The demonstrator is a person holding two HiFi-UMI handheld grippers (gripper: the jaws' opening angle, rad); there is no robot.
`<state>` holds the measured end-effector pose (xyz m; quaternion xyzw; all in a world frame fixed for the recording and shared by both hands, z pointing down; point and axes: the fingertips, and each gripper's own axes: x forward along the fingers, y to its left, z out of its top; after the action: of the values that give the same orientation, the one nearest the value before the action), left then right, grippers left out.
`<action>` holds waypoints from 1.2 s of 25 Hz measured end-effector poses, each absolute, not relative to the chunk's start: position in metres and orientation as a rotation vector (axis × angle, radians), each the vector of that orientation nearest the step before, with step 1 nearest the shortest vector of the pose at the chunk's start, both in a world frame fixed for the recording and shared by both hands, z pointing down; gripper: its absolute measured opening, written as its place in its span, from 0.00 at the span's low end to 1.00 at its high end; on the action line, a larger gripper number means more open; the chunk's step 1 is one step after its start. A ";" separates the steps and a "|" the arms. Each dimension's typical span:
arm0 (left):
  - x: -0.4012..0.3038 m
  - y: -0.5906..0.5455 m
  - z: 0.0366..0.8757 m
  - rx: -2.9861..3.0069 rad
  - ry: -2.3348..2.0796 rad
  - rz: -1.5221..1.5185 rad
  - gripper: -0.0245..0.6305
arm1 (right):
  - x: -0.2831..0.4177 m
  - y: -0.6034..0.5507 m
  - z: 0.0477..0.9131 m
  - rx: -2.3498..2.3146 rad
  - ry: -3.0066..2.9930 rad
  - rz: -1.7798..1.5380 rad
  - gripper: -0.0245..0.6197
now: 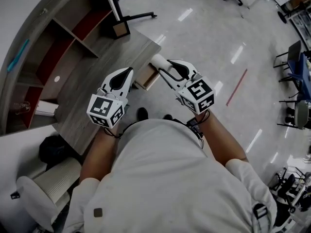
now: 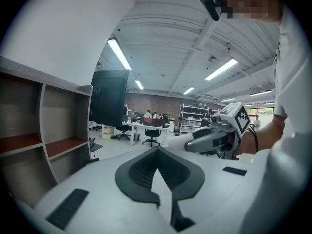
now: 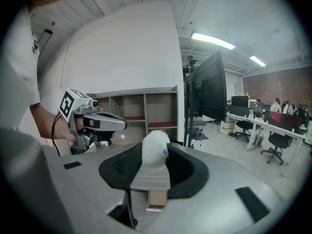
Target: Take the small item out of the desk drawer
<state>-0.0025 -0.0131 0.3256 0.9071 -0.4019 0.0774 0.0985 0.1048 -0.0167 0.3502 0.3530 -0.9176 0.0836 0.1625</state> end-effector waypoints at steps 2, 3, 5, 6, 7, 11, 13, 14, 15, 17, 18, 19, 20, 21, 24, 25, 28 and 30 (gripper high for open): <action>0.012 -0.005 0.326 2.673 -1.205 0.227 0.05 | 0.119 -0.009 0.350 0.992 -2.630 0.242 0.28; 0.019 0.000 0.326 2.667 -1.212 0.228 0.05 | 0.126 -0.005 0.350 0.985 -2.636 0.245 0.28; 0.034 0.010 0.326 2.661 -1.223 0.233 0.05 | 0.138 0.004 0.351 0.969 -2.646 0.250 0.28; 0.041 0.016 0.326 2.660 -1.226 0.236 0.05 | 0.144 0.010 0.352 0.959 -2.650 0.251 0.28; 0.048 0.023 0.326 2.658 -1.231 0.236 0.05 | 0.150 0.016 0.353 0.947 -2.654 0.252 0.28; 0.062 0.044 0.326 2.629 -1.272 0.211 0.05 | 0.161 0.038 0.362 0.896 -2.679 0.260 0.28; 0.069 0.057 0.326 2.619 -1.284 0.203 0.05 | 0.165 0.051 0.368 0.876 -2.685 0.272 0.28; 0.072 0.063 0.325 2.621 -1.285 0.205 0.05 | 0.167 0.056 0.370 0.870 -2.685 0.273 0.28; 0.074 0.069 0.325 2.625 -1.283 0.208 0.05 | 0.167 0.061 0.372 0.867 -2.685 0.272 0.28; 0.071 0.080 0.325 2.636 -1.276 0.214 0.05 | 0.165 0.071 0.372 0.870 -2.685 0.264 0.28; 0.068 0.086 0.325 2.641 -1.274 0.215 0.05 | 0.162 0.075 0.372 0.875 -2.686 0.259 0.28; 0.064 0.091 0.325 2.644 -1.272 0.215 0.05 | 0.159 0.079 0.371 0.884 -2.686 0.255 0.28; 0.059 0.096 0.325 2.648 -1.269 0.214 0.05 | 0.157 0.083 0.370 0.896 -2.686 0.252 0.28; 0.055 0.101 0.325 2.651 -1.264 0.211 0.05 | 0.154 0.088 0.368 0.910 -2.686 0.250 0.28; 0.040 0.119 0.321 2.664 -1.248 0.201 0.05 | 0.143 0.104 0.359 0.945 -2.685 0.237 0.28; 0.034 0.124 0.318 2.669 -1.244 0.197 0.05 | 0.138 0.109 0.355 0.956 -2.686 0.231 0.28; 0.012 0.142 0.309 2.688 -1.229 0.179 0.05 | 0.119 0.126 0.343 0.996 -2.690 0.207 0.28; -0.005 0.155 0.305 2.703 -1.222 0.169 0.05 | 0.104 0.139 0.338 1.019 -2.694 0.190 0.28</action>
<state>-0.0051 0.1554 0.3050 0.9064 -0.4098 0.0566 0.0849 0.1038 0.1386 0.3377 0.3501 -0.9258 0.0652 0.1272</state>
